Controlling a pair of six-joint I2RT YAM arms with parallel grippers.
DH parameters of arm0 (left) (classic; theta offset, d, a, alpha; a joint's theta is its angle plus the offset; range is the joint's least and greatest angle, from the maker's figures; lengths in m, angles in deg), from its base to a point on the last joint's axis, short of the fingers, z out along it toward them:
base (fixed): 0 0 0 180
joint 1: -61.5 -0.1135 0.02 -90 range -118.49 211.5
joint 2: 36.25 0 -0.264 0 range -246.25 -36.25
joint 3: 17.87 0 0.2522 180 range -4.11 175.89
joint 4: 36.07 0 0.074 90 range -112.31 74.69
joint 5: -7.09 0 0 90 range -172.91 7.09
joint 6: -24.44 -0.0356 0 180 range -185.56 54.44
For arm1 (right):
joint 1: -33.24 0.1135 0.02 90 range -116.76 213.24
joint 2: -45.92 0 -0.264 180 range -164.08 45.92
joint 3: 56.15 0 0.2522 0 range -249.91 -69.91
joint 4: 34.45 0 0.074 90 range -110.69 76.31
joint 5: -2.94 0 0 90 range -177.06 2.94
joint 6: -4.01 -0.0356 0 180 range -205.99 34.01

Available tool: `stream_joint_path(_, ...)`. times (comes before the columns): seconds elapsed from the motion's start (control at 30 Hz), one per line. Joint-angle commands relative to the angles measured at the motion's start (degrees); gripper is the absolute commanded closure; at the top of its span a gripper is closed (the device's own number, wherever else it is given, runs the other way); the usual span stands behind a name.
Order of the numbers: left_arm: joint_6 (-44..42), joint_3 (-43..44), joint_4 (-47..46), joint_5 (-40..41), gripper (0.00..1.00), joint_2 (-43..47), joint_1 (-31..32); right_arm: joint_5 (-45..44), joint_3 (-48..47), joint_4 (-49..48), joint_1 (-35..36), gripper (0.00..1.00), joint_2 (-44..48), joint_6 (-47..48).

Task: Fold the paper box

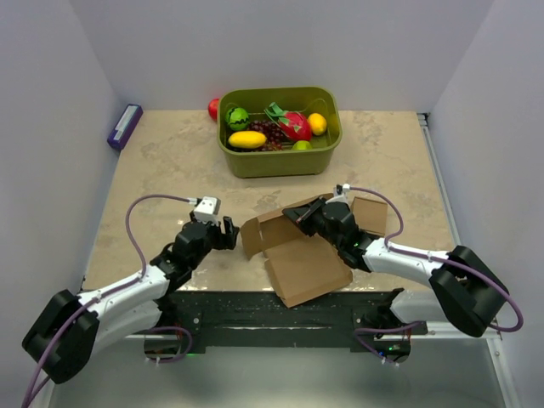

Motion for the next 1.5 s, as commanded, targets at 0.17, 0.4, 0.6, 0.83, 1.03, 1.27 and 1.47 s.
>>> stream_joint_path(0.17, -5.10, 1.38, -13.46, -19.19, 0.31, -7.30, 0.16, -1.13, 0.59, -1.67, -0.03, 1.00, 0.87, 1.73)
stream_joint_path(0.4, -6.33, 0.94, -14.00, -23.16, 0.34, -7.39, 0.86, -1.04, 0.41, -1.58, -0.03, 1.00, 0.61, 1.73)
stream_joint_path(0.6, -6.51, -0.38, -16.11, -25.88, 0.35, -6.77, 1.30, -1.04, 0.32, -1.49, 0.06, 1.00, 0.43, 1.81)
stream_joint_path(0.83, -6.60, -1.34, -17.86, -26.15, 0.35, -7.56, 2.00, -1.57, 0.85, -3.07, -0.03, 1.00, 0.61, 3.92)
stream_joint_path(1.03, -6.07, -3.63, -21.20, -25.10, 0.35, -8.35, 3.41, -0.87, 4.01, -7.47, -0.03, 1.00, 1.66, 5.68)
stream_joint_path(1.27, -5.54, -4.51, -25.50, -23.08, 0.37, -10.81, 5.17, -1.66, 6.39, -7.29, -0.03, 1.00, 5.09, 8.93)
stream_joint_path(1.47, -4.93, -4.86, -29.46, -21.41, 0.38, -12.83, 6.66, -1.83, 8.58, -7.30, 0.06, 1.00, 6.41, 9.64)
